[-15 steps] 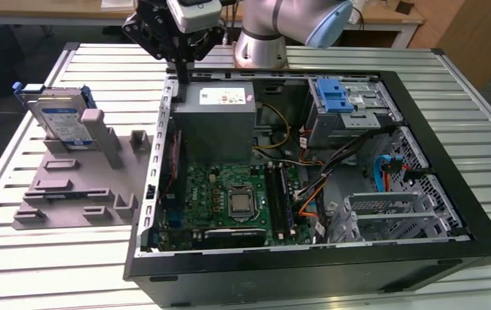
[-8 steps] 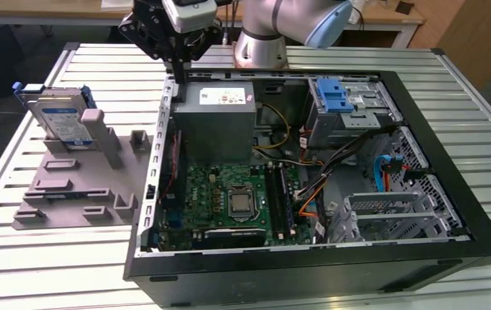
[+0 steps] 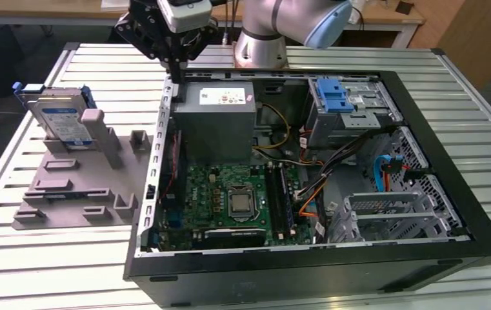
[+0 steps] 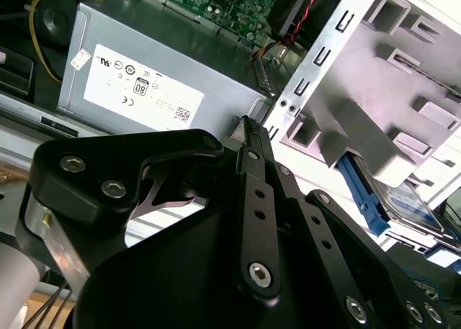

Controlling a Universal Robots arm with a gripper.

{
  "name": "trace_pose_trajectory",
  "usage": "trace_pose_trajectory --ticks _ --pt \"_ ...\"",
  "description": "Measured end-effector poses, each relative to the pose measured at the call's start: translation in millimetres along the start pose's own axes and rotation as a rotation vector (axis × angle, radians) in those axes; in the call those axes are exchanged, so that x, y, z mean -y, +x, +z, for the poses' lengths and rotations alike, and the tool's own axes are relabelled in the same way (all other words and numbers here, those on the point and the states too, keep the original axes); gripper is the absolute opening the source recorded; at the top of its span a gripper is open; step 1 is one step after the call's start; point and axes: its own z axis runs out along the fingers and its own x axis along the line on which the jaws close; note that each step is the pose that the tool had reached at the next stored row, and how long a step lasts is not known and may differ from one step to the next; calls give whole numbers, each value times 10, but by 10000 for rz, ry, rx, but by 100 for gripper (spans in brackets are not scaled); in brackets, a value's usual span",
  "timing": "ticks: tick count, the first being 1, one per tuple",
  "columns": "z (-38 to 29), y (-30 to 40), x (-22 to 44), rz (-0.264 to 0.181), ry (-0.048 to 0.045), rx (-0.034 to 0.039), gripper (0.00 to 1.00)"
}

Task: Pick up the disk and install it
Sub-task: 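Reach for the disk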

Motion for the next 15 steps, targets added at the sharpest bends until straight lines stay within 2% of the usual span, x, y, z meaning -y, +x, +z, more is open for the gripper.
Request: trace_pose_trajectory --ticks 15 --pt "9 114 -74 0 -1 -3 11"
